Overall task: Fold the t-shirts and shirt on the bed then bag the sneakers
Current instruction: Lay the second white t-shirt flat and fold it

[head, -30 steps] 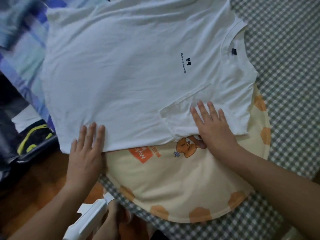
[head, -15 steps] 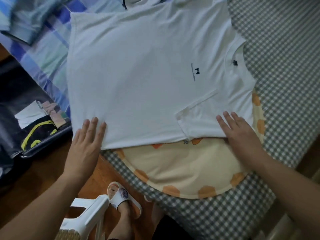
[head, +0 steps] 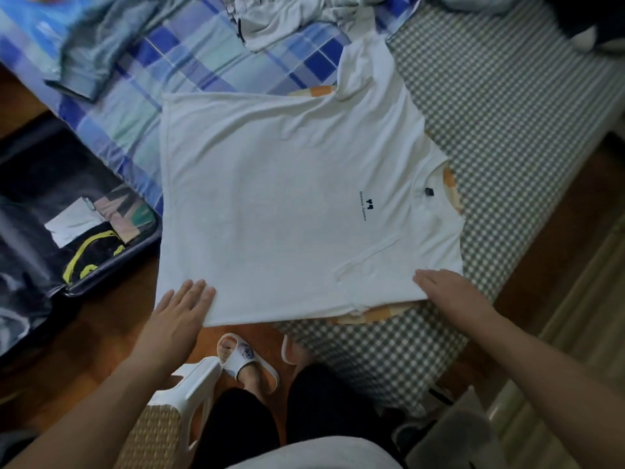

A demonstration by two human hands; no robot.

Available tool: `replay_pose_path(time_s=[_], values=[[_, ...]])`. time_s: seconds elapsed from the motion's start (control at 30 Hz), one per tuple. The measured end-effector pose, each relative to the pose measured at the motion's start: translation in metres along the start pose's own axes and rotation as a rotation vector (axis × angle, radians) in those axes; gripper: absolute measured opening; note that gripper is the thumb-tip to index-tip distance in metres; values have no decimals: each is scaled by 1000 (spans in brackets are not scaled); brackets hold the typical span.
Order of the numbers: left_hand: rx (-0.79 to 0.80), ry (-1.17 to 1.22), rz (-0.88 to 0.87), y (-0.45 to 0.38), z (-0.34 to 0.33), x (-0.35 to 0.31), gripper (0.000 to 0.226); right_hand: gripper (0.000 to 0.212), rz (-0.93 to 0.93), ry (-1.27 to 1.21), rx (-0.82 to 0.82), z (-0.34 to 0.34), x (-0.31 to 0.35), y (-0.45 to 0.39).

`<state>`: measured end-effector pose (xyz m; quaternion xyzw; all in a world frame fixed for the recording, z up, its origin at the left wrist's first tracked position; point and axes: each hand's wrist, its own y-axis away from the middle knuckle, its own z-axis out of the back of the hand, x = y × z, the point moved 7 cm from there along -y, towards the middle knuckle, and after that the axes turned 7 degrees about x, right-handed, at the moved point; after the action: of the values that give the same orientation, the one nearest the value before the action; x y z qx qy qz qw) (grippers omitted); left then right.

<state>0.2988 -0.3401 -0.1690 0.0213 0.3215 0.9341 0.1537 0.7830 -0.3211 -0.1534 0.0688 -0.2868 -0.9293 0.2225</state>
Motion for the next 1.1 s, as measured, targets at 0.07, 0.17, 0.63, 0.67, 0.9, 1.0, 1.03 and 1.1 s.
replay_pose_path(time_s=[0.07, 0.17, 0.63, 0.67, 0.9, 1.0, 1.03, 1.1], values=[[63, 40, -6, -8, 23, 8, 71, 33, -19, -13, 105, 24, -6, -10], [111, 117, 1, -36, 73, 28, 44, 26, -96, 50, 207, 57, -29, -39], [-408, 123, 393, -203, 132, 76, 63, 56, -536, -253, -379, 75, -104, -201], [-453, 145, 310, -198, 125, 44, 65, 53, -563, -305, -439, 64, -95, -190], [-269, 52, -154, -229, 85, -122, 60, 54, -985, -644, -368, -19, -133, -96], [-164, 122, -23, -263, 79, -122, 59, 43, -978, -834, -397, -35, -162, -92], [-147, 135, 16, -268, 77, -120, 61, 40, -965, -848, -405, -39, -167, -92], [-117, 116, 42, -271, 74, -122, 63, 40, -986, -851, -400, -49, -176, -89]])
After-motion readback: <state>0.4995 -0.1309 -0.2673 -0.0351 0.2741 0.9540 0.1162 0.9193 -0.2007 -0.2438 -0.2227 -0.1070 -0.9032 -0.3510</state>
